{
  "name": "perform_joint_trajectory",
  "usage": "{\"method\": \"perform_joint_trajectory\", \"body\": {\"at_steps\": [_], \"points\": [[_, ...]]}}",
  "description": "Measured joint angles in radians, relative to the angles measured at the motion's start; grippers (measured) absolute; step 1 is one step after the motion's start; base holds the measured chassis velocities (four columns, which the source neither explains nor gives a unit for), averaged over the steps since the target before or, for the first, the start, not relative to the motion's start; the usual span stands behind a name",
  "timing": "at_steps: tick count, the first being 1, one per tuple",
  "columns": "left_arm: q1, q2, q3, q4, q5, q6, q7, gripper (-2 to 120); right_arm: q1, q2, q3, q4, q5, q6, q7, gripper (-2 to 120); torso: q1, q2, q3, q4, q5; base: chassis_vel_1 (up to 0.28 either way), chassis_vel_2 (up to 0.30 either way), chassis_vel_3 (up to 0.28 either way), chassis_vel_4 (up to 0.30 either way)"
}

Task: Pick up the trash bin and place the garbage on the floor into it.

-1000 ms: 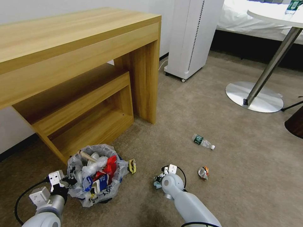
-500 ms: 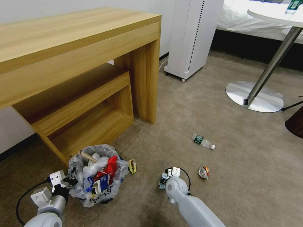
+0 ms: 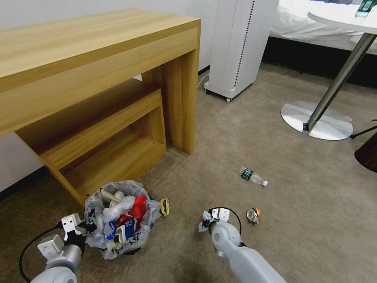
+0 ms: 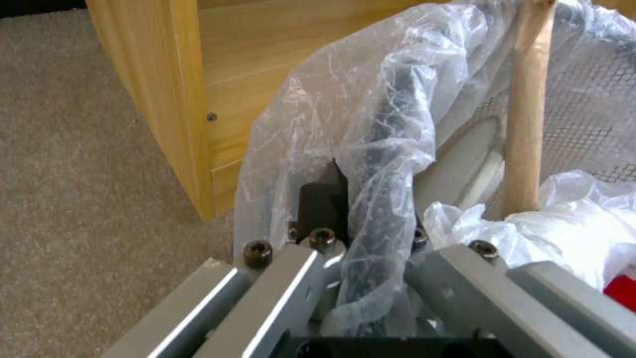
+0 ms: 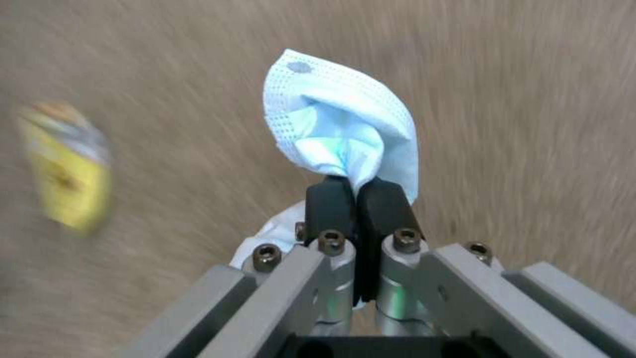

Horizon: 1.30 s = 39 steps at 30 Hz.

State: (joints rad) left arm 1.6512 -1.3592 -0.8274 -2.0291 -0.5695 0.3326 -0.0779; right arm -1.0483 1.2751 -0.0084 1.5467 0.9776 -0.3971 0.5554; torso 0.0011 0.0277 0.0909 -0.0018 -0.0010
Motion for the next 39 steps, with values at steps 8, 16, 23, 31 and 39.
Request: {"method": "perform_joint_trajectory", "body": {"at_steps": [8,16,23,31,39], "points": [[0.006,0.0,-0.001,-0.016,-0.001,0.003,-0.001,1,-0.019,-0.168,0.03,0.335,0.044,0.104,-0.159,0,0.0,0.0,0.0,-0.0001,-0.0001,0.0,0.0,0.0,0.0],[0.013,-0.011,0.002,-0.038,0.003,0.008,-0.002,1,0.134,-0.305,-0.119,0.531,0.089,0.208,-0.36,0,0.0,0.0,0.0,0.0004,-0.0002,0.0,0.0,0.0,0.0],[0.013,-0.027,0.009,-0.065,0.011,0.02,-0.005,1,0.406,-0.299,-0.383,0.511,0.218,0.165,-0.313,0,0.0,0.0,0.0,0.0003,-0.0004,0.0,0.0,0.0,0.0],[0.013,-0.045,0.008,-0.074,0.017,0.021,-0.006,1,0.548,-0.128,-0.62,0.358,0.291,0.116,-0.208,0,0.0,0.0,0.0,0.0002,-0.0005,0.0,0.0,0.0,0.0],[0.013,-0.052,-0.001,-0.074,0.018,0.021,-0.006,1,0.579,-0.004,-0.719,0.258,0.291,0.071,-0.115,0,0.0,0.0,0.0,0.0001,-0.0005,0.0,0.0,0.0,0.0]]}}
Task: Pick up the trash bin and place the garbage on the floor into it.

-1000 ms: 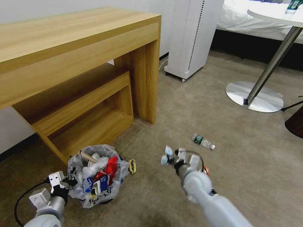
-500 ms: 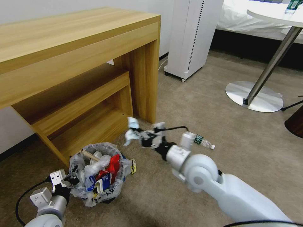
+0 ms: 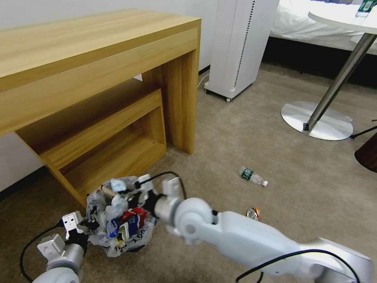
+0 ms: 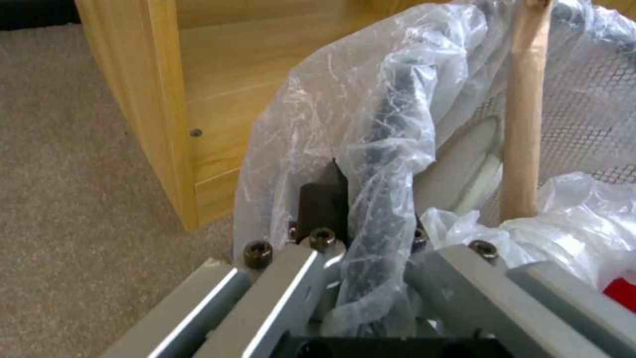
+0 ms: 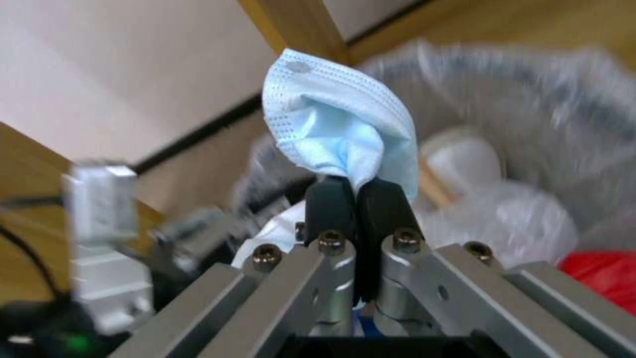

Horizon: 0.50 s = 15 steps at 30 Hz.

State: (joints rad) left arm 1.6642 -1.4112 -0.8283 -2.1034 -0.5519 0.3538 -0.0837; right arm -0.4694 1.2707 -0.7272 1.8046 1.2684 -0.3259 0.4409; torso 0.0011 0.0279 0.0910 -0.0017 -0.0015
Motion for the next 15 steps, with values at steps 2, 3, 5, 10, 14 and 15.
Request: {"method": "perform_joint_trajectory", "body": {"at_steps": [2,3,5,10,14,15], "points": [[0.0,0.001,-0.003,0.0,-0.002,0.0,0.0,1,0.002,0.02,-0.015,-0.039,-0.008,-0.028,0.035,0,0.0,0.0,0.0,-0.0001,0.0,0.0,0.0,0.0,0.0],[0.0,0.001,-0.003,0.0,-0.002,0.0,0.0,1,0.002,0.02,-0.015,-0.039,-0.008,-0.028,0.035,0,0.0,0.0,0.0,-0.0001,0.0,0.0,0.0,0.0,0.0],[0.001,0.003,-0.005,0.0,-0.004,0.0,0.0,1,0.002,0.032,-0.022,-0.065,-0.012,-0.053,0.066,0,0.0,0.0,0.0,-0.0001,0.0,0.0,0.0,0.0,0.0],[0.002,0.01,-0.006,0.0,-0.008,-0.001,0.0,1,0.0,0.047,-0.028,-0.092,-0.008,-0.081,0.105,0,0.0,0.0,0.0,-0.0001,0.0002,0.0,0.0,0.0,0.0],[0.001,0.012,-0.006,0.002,-0.01,-0.001,-0.001,1,-0.002,0.052,-0.037,-0.102,-0.007,-0.093,0.126,4,0.0,0.0,0.0,-0.0001,0.0002,0.0,0.0,0.0,0.0],[0.0,0.013,-0.006,0.002,-0.011,-0.001,-0.001,1,-0.003,0.053,-0.038,-0.103,-0.007,-0.093,0.127,10,0.0,0.0,0.0,-0.0001,0.0002,0.0,0.0,0.0,0.0]]}}
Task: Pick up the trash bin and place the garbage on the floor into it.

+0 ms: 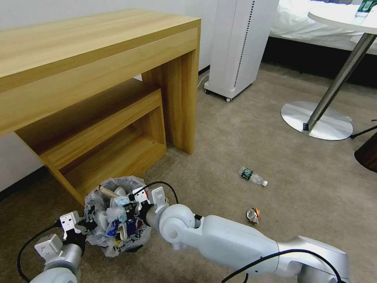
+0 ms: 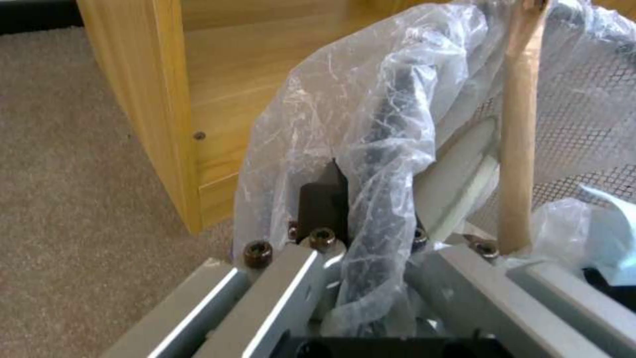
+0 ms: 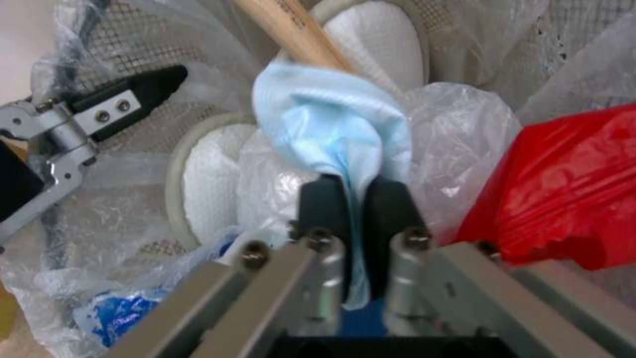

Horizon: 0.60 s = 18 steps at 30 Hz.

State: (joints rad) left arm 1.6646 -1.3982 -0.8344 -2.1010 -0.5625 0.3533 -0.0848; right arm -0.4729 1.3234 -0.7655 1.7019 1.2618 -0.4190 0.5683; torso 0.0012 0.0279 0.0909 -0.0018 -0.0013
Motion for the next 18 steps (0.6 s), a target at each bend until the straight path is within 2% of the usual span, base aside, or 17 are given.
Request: {"method": "perform_joint_trajectory", "body": {"at_steps": [3,4,5,8,9,11,12,13,14,17,18], "points": [[-0.001,0.002,0.0,0.002,-0.001,0.0,0.0,1,-0.005,0.0,0.0,0.0,-0.001,0.0,-0.002,18,0.0,0.0,0.0,0.0,0.0001,0.0,0.0,0.0,0.0],[-0.001,0.002,0.0,0.002,-0.001,0.0,0.0,1,-0.007,0.0,0.0,0.0,-0.004,0.001,-0.003,24,0.0,0.0,0.0,0.0,0.0,0.0,0.0,0.0,0.0],[-0.001,0.002,0.0,0.002,-0.001,0.0,0.0,1,-0.007,0.0,0.0,0.0,-0.004,0.001,-0.003,24,0.0,0.0,0.0,0.0,0.0,0.0,0.0,0.0,0.0],[-0.001,0.003,0.0,0.004,-0.002,-0.001,0.0,1,-0.015,-0.007,-0.001,0.012,-0.021,0.014,-0.014,37,0.0,0.0,0.0,0.0,0.0,0.0,0.0,0.0,0.0],[-0.001,0.003,0.0,0.004,-0.002,-0.001,0.0,1,-0.015,-0.007,-0.001,0.012,-0.021,0.014,-0.014,37,0.0,0.0,0.0,0.0,0.0,0.0,0.0,0.0,0.0],[0.0,0.004,0.0,0.004,-0.002,-0.001,0.0,1,-0.018,-0.015,0.005,0.029,-0.028,0.019,-0.02,49,0.0,0.0,0.0,0.0,0.0,0.0,0.0,0.0,0.0],[0.001,0.004,0.0,0.004,-0.002,-0.001,0.0,1,-0.019,-0.016,0.007,0.032,-0.029,0.02,-0.022,51,0.0,0.0,0.0,0.0,0.0,0.0,0.0,0.0,0.0],[0.004,0.005,-0.001,0.002,-0.002,-0.001,0.0,1,-0.021,-0.024,0.013,0.044,-0.039,0.024,-0.028,59,0.0,0.0,0.0,0.0,0.0,0.0,0.0,0.0,0.0],[0.004,0.005,-0.001,0.002,-0.002,-0.001,0.0,1,-0.021,-0.024,0.013,0.044,-0.039,0.024,-0.028,59,0.0,0.0,0.0,0.0,0.0,0.0,0.0,0.0,0.0],[0.009,0.005,-0.003,0.0,-0.002,-0.001,-0.001,1,-0.028,-0.04,0.028,0.073,-0.058,0.036,-0.045,73,0.0,0.0,0.0,0.0,0.0001,0.0,0.0,0.0,0.0],[0.009,0.005,-0.003,0.0,-0.002,-0.001,-0.001,1,-0.028,-0.04,0.028,0.073,-0.058,0.036,-0.045,73,0.0,0.0,0.0,0.0,0.0001,0.0,0.0,0.0,0.0]]}}
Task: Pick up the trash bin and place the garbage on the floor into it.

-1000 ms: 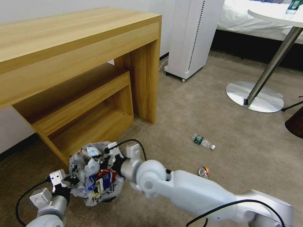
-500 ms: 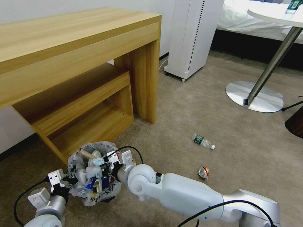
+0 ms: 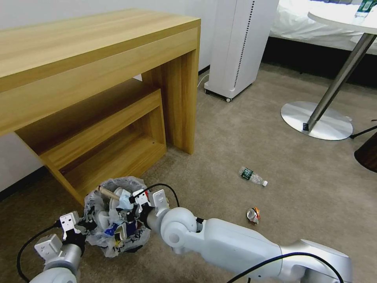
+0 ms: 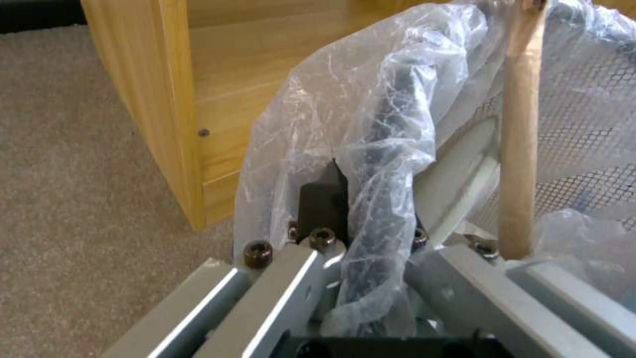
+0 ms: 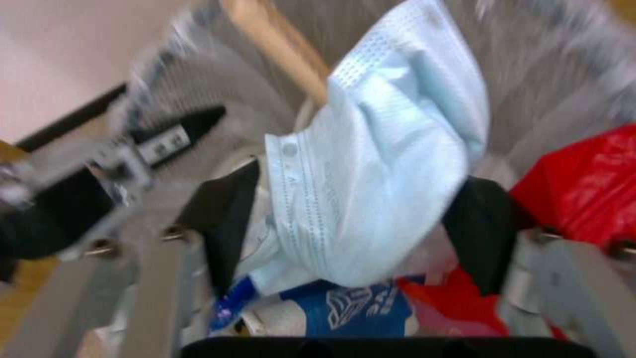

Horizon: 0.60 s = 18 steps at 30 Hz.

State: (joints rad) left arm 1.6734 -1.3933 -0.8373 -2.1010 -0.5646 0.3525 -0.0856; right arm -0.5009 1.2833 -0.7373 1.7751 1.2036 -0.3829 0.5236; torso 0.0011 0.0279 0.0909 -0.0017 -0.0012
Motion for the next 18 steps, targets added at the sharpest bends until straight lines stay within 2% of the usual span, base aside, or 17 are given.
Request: {"method": "perform_joint_trajectory", "body": {"at_steps": [7,18], "points": [[0.006,-0.002,-0.001,-0.001,0.003,-0.001,0.0,1,-0.007,-0.028,0.045,0.053,-0.026,0.017,-0.028,98,0.0,0.0,0.0,0.0,0.0,0.0,0.0,0.0,0.0],[0.005,-0.012,0.002,-0.001,0.009,-0.001,0.0,1,-0.011,-0.038,0.06,0.072,-0.038,0.026,-0.038,100,0.0,0.0,0.0,0.0,0.0,0.0,0.0,0.0,0.0]]}}
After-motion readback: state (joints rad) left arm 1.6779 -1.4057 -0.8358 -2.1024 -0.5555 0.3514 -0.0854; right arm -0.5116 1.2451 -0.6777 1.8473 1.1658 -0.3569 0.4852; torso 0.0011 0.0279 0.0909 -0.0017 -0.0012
